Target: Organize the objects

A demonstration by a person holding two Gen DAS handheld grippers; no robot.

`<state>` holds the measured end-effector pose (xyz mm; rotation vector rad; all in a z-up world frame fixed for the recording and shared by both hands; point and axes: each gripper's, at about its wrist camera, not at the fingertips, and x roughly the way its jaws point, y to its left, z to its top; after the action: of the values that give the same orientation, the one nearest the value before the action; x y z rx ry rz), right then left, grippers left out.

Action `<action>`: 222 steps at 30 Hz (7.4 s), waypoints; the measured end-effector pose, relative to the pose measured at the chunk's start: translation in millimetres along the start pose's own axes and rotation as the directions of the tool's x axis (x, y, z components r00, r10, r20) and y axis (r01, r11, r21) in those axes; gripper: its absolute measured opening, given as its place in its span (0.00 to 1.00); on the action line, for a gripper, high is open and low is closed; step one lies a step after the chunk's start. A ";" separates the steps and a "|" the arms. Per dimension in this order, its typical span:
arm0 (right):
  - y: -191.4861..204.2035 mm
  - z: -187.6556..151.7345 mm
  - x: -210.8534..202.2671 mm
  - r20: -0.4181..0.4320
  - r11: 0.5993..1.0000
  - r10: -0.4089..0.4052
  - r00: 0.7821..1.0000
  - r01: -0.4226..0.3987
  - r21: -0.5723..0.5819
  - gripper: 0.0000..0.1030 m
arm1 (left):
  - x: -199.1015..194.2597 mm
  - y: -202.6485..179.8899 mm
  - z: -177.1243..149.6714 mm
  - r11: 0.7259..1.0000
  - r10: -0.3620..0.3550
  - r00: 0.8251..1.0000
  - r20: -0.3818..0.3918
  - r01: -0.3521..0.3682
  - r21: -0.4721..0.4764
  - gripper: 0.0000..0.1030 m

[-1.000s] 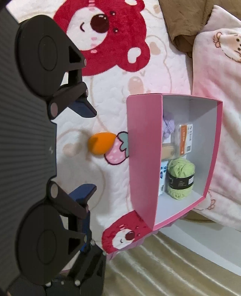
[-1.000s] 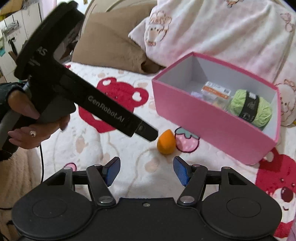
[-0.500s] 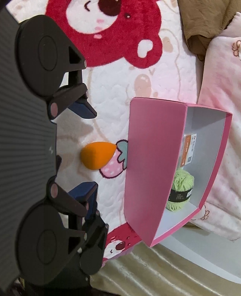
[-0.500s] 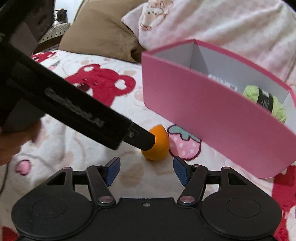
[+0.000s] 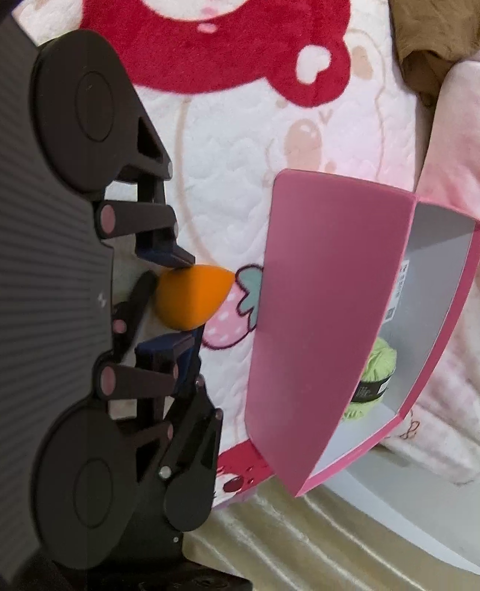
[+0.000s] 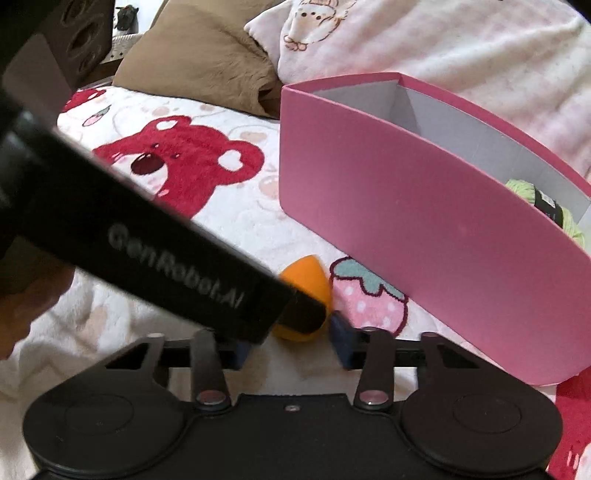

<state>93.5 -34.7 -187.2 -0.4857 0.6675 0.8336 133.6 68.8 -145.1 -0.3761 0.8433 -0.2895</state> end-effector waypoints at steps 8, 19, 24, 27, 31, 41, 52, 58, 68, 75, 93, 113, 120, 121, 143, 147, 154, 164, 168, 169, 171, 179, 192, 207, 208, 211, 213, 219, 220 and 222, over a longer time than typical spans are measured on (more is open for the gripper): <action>4.0 -1.4 -28.1 0.032 0.999 -0.003 0.999 0.002 0.045 0.38 | -19.9 -16.8 -0.3 0.999 -0.012 1.000 0.001 0.012 0.052 0.32; 6.7 7.7 -68.4 0.002 0.981 0.034 0.999 -0.034 0.192 0.40 | -60.8 -38.1 0.9 0.998 -0.045 0.995 -0.087 0.048 0.033 0.32; -1.5 21.7 -92.9 0.006 0.978 0.037 0.999 -0.037 0.206 0.41 | -80.5 -59.4 17.6 0.996 -0.036 0.995 -0.095 0.043 0.079 0.32; -7.4 36.0 -105.3 0.018 0.982 0.023 1.000 -0.026 0.186 0.41 | -92.5 -71.2 33.7 0.995 -0.031 0.996 -0.082 0.038 0.093 0.32; -21.3 61.3 -119.8 0.037 0.984 0.009 0.999 -0.016 0.177 0.41 | -105.8 -88.4 61.9 0.993 -0.013 0.998 -0.068 0.021 0.116 0.32; -78.7 128.5 -109.6 0.033 0.990 0.010 0.999 -0.015 0.139 0.41 | -98.0 -107.3 146.0 0.987 0.044 0.999 -0.030 -0.039 0.155 0.32; -140.1 133.0 -10.7 -0.057 0.955 0.110 0.992 -0.089 0.284 0.41 | -1.8 -60.9 183.0 0.998 0.055 0.994 -0.096 -0.055 0.000 0.32; -149.7 124.7 29.6 -0.114 0.945 0.134 0.984 -0.092 0.313 0.41 | 37.7 -38.8 183.2 0.996 0.054 0.989 -0.136 -0.063 -0.061 0.32; -161.5 118.9 54.2 -0.148 0.932 0.184 0.972 -0.124 0.340 0.43 | 68.9 -20.7 183.8 0.990 0.094 0.982 -0.163 -0.109 -0.085 0.32; -161.2 110.0 48.6 -0.136 0.939 0.160 0.978 -0.108 0.326 0.43 | 79.7 -12.7 178.2 0.988 0.105 0.981 -0.163 -0.122 -0.096 0.34; -143.0 83.2 -36.8 0.054 0.926 0.146 0.988 -0.156 0.343 0.44 | -2.4 -63.2 161.1 0.963 0.263 0.965 -0.012 -0.262 0.056 0.85; -128.1 67.4 -168.3 0.177 0.901 -0.005 0.984 -0.072 0.428 0.50 | -125.5 -108.6 119.1 0.934 0.345 0.938 -0.013 -0.342 0.107 0.85; -117.5 63.1 -180.4 0.118 0.898 -0.073 0.990 0.014 0.439 0.54 | -142.4 -113.6 103.3 0.944 0.326 0.945 -0.010 -0.324 0.064 0.85; -117.1 61.3 -180.7 0.109 0.896 -0.077 0.991 0.021 0.444 0.54 | -144.6 -113.8 101.3 0.943 0.327 0.945 -0.009 -0.325 0.065 0.85; -94.1 33.2 -178.6 -0.110 0.836 -0.066 0.992 0.115 0.536 0.62 | -135.4 -108.2 67.4 0.942 0.335 0.935 -0.118 -0.331 0.052 0.91; -88.8 31.5 -184.1 -0.144 0.836 -0.113 0.983 0.173 0.522 0.65 | -137.8 -105.5 64.6 0.946 0.322 0.937 -0.133 -0.323 0.014 0.93; -79.6 30.6 -191.7 -0.191 0.829 -0.168 0.967 0.243 0.504 0.84 | -146.9 -115.1 59.4 0.921 0.390 0.913 -0.122 -0.387 0.047 0.96; -64.5 31.2 -200.9 -0.201 0.821 -0.195 0.960 0.272 0.503 0.85 | -151.0 -111.5 50.8 0.918 0.396 0.908 -0.139 -0.395 0.035 0.97; -61.5 31.9 -203.6 -0.199 0.821 -0.194 0.961 0.270 0.503 0.85 | -153.8 -106.1 47.3 0.914 0.401 0.905 -0.139 -0.405 0.005 0.97; -60.9 32.1 -203.7 -0.201 0.819 -0.198 0.959 0.275 0.504 0.85 | -154.5 -104.4 46.2 0.915 0.400 0.906 -0.139 -0.404 0.000 0.97; -60.9 33.1 -204.6 -0.207 0.815 -0.205 0.957 0.284 0.505 0.85 | -154.5 -101.8 44.9 0.913 0.402 0.903 -0.148 -0.407 -0.002 0.97; -56.0 35.9 -213.8 -0.168 0.833 -0.209 0.963 0.265 0.486 0.85 | -156.9 -108.4 42.5 0.902 0.432 0.891 -0.139 -0.427 0.067 0.97; -43.5 36.9 -215.2 -0.183 0.823 -0.240 0.953 0.300 0.482 0.85 | -163.8 -114.2 39.2 0.901 0.433 0.894 -0.118 -0.430 0.054 0.97; -39.3 33.0 -210.5 -0.202 0.830 -0.249 0.947 0.316 0.459 0.85 | -156.5 -122.8 37.0 0.887 0.462 0.879 -0.117 -0.456 0.075 0.97; -40.2 32.7 -210.2 -0.205 0.827 -0.250 0.946 0.319 0.463 0.85 | -156.2 -122.9 36.7 0.886 0.463 0.878 -0.118 -0.458 0.072 0.97; -43.5 30.1 -210.5 -0.211 0.816 -0.253 0.944 0.326 0.478 0.85 | -154.7 -122.5 36.7 0.885 0.466 0.876 -0.125 -0.461 0.072 0.97; -45.2 28.3 -210.7 -0.212 0.809 -0.259 0.942 0.331 0.485 0.85 | -153.7 -121.0 37.1 0.883 0.468 0.874 -0.129 -0.463 0.069 0.97; -49.4 24.2 -211.0 -0.212 0.798 -0.260 0.942 0.333 0.501 0.85 | -153.2 -118.4 37.9 0.883 0.470 0.872 -0.136 -0.466 0.062 0.97; -49.8 24.8 -211.1 -0.219 0.798 -0.259 0.941 0.336 0.501 0.85 | -152.8 -117.8 38.0 0.882 0.470 0.872 -0.138 -0.466 0.062 0.97; -50.9 24.8 -210.5 -0.228 0.792 -0.263 0.938 0.345 0.503 0.85 | -152.5 -117.0 38.6 0.881 0.473 0.870 -0.140 -0.470 0.061 0.97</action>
<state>39.1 -156.4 -14.8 -0.1314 0.8956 0.2753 55.1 31.9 30.7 -0.1141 1.0510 0.1313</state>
